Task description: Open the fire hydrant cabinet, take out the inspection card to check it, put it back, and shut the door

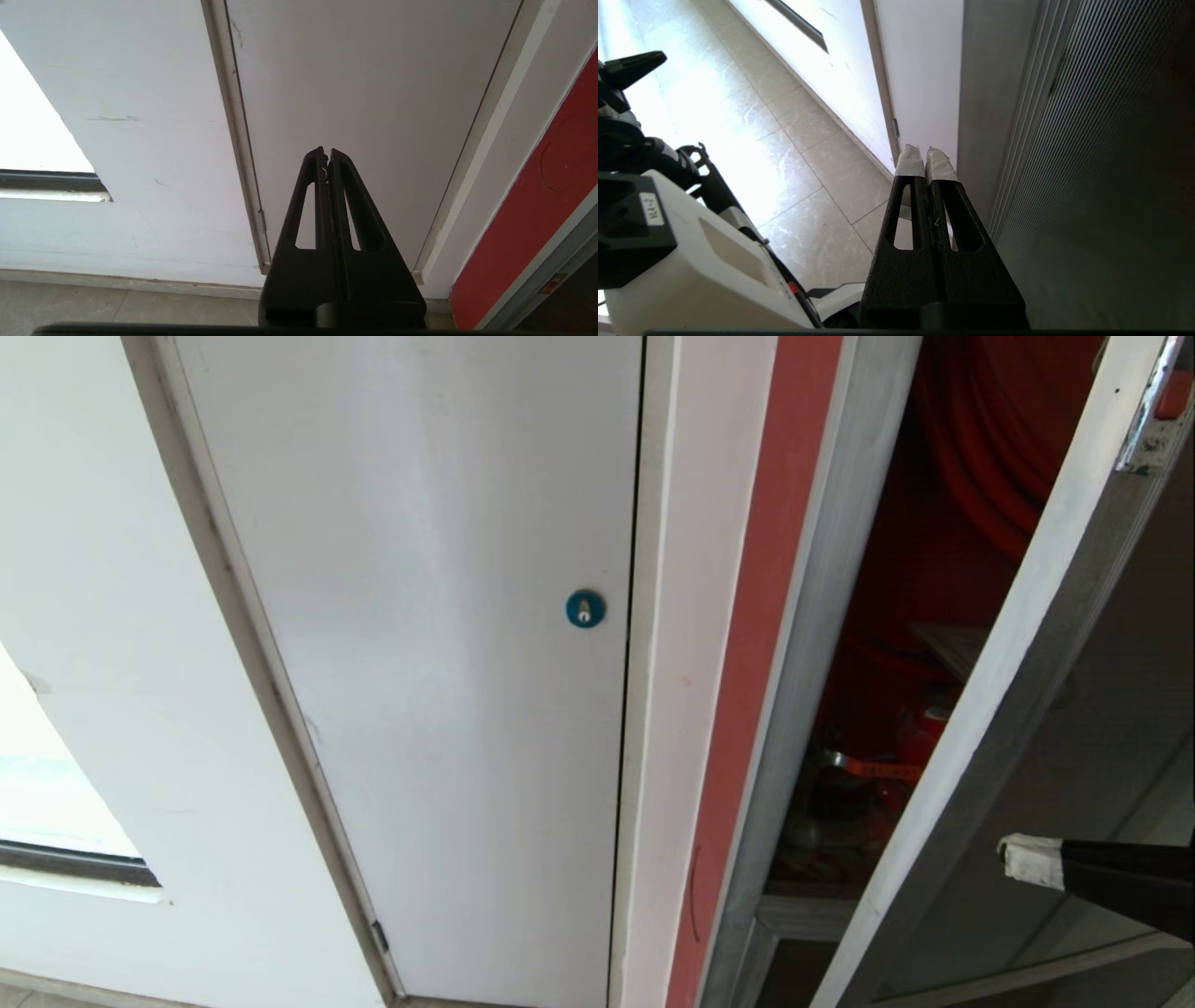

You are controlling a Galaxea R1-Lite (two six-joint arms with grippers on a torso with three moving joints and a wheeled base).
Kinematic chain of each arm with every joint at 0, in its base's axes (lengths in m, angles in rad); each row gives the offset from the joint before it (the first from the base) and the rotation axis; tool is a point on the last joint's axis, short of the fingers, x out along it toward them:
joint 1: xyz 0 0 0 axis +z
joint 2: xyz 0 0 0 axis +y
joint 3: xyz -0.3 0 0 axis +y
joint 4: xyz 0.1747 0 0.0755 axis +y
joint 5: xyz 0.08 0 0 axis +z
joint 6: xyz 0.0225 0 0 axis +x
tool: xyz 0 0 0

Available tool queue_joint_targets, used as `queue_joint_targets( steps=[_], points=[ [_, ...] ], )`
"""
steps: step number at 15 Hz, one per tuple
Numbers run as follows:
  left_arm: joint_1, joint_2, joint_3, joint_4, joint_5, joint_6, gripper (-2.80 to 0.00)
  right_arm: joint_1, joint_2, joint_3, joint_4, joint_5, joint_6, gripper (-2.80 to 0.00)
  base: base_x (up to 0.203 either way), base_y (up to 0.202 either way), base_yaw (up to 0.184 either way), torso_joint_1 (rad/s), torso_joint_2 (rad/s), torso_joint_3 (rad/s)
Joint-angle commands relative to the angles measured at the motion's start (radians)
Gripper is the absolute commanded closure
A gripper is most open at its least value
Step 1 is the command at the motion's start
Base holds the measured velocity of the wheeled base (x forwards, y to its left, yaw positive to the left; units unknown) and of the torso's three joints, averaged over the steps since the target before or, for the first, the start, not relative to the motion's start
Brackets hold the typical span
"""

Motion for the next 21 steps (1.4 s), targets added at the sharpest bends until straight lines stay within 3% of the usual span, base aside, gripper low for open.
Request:
queue_joint_targets(
  steps=[1,7,19,21],
  points=[
    [0.0,0.001,0.006,-0.001,0.0,0.0,0.0,0.006,0.109,-0.004,-0.066,0.002,0.003,0.0,0.0,0.0,0.0,0.0,0.0,0.0],
    [0.0,0.001,0.006,-0.001,0.0,0.0,0.0,0.003,0.253,-0.012,-0.282,-0.073,0.008,0.0,0.0,0.0,0.0,0.0,0.0,0.0],
    [0.0,0.001,0.006,-0.001,0.0,0.0,0.0,0.002,0.424,-0.063,-0.464,-0.231,0.011,0.0,0.0,0.0,0.0,0.0,0.0,0.0],
    [0.0,0.001,0.006,-0.001,0.0,0.0,0.0,0.002,0.457,-0.07,-0.512,-0.252,0.046,0.0,0.0,0.0,0.0,0.0,0.0,0.0]
  ],
)
